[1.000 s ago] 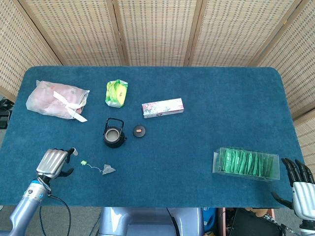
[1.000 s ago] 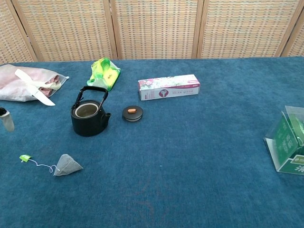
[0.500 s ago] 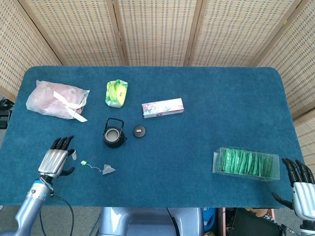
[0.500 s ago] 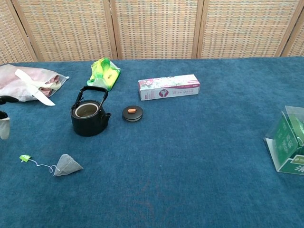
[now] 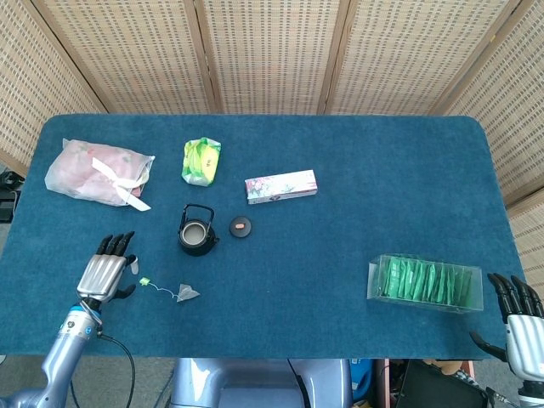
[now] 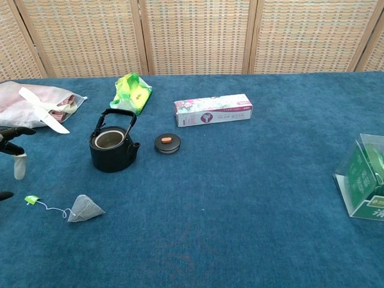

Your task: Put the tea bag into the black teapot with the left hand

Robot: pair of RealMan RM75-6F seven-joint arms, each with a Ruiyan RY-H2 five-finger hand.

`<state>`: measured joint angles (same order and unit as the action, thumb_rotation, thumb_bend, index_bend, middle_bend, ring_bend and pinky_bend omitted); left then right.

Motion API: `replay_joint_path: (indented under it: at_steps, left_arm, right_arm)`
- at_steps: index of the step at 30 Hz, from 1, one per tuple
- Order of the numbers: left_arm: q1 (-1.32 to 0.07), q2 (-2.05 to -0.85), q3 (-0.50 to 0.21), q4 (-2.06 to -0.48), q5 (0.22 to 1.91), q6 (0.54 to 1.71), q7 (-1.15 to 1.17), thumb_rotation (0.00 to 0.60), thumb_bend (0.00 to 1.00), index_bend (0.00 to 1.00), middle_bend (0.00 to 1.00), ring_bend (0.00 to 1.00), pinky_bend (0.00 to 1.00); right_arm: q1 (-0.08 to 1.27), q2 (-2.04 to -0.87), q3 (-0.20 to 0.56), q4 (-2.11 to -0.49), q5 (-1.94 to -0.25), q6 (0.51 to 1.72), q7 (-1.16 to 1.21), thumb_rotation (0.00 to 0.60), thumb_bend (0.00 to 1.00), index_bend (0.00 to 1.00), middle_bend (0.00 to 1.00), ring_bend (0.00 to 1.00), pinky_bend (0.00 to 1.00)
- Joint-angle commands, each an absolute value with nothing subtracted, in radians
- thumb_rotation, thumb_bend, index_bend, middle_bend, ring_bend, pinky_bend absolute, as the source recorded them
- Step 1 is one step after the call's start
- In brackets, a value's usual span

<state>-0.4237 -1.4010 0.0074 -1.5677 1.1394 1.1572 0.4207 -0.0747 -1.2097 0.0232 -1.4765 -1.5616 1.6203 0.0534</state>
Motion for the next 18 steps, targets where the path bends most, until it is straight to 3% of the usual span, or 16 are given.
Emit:
replay_joint_path:
  at_steps: [1, 6, 18]
  left_arm:
    - [-0.428, -1.411, 0.005, -1.557, 1.127, 1.14, 0.43, 0.6, 0.31, 0.53, 0.0, 0.0, 0.0]
    - [-0.431, -1.434, 0.0, -1.532, 1.104, 1.116, 0.443, 0.6, 0.37, 0.53, 0.0, 0.0, 0.0]
    - [-0.436, -1.459, -0.014, -1.509, 1.081, 1.089, 0.455, 0.6, 0.37, 0.53, 0.0, 0.0, 0.0]
  right_arm:
    - [-0.076, -1.21, 0.023, -1.476, -1.56, 1.621, 0.055, 0.6, 0.01, 0.12, 0.2, 0.08, 0.16]
    - [-0.08, -1.209, 0.022, -1.473, -1.557, 1.623, 0.058, 0.6, 0.01, 0.12, 0.2, 0.08, 0.16]
    - [-0.083, -1.209, 0.022, -1.474, -1.555, 1.623, 0.056, 0.6, 0.01, 0.12, 0.2, 0.08, 0.16]
